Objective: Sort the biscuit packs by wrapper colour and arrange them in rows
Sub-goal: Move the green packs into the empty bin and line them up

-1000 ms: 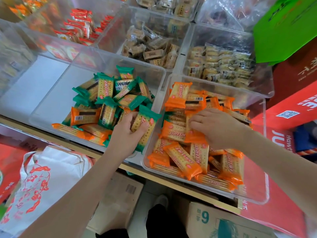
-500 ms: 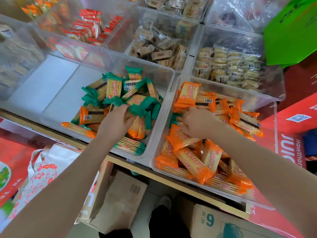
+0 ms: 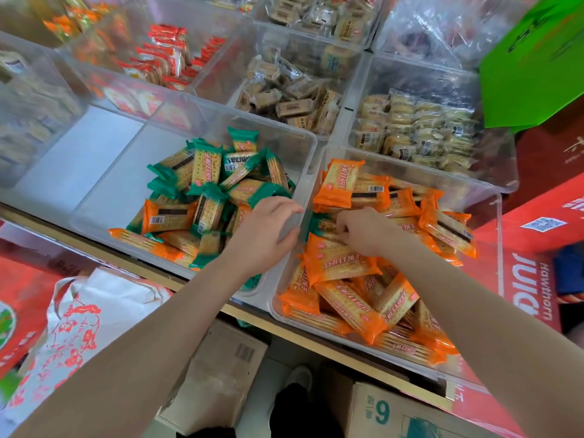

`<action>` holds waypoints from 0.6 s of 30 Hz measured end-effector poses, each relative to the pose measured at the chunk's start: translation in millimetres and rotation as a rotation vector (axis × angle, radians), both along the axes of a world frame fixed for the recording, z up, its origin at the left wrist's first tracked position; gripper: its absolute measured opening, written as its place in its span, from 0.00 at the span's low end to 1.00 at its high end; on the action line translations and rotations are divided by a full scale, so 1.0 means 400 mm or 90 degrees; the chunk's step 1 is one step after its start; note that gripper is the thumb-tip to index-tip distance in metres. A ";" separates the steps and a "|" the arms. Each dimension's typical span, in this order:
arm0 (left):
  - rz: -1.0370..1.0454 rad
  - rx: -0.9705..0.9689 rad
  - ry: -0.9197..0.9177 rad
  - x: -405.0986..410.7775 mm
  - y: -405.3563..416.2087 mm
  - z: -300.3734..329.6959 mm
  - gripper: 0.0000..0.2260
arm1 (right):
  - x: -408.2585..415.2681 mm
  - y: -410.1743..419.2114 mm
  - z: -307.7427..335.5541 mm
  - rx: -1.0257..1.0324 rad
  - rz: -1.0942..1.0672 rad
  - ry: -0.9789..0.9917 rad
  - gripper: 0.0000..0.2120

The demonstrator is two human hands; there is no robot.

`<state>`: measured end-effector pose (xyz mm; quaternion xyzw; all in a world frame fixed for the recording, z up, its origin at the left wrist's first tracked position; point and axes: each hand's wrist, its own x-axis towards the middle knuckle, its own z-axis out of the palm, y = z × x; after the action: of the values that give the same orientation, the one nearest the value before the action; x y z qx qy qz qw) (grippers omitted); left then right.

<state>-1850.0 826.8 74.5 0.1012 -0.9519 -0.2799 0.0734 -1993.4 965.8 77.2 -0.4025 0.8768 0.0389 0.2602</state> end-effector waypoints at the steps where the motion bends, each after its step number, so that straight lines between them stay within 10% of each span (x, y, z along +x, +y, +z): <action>1: -0.006 0.008 -0.004 -0.004 0.007 0.000 0.14 | 0.001 0.007 0.001 0.003 -0.007 -0.009 0.09; 9: 0.000 0.056 0.002 -0.040 0.039 0.024 0.21 | -0.011 0.052 0.050 -0.124 -0.017 -0.011 0.14; 15: 0.166 0.522 0.053 -0.073 0.054 0.045 0.16 | 0.028 0.054 0.109 -0.404 -0.090 -0.183 0.13; 18: 0.224 0.562 0.110 -0.057 0.053 0.053 0.06 | 0.039 0.039 0.076 -0.373 -0.078 -0.203 0.10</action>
<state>-1872.7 848.1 95.7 0.2586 -0.7008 -0.6480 0.1486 -1977.8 981.5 107.5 -0.4074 0.8216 -0.2938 0.2697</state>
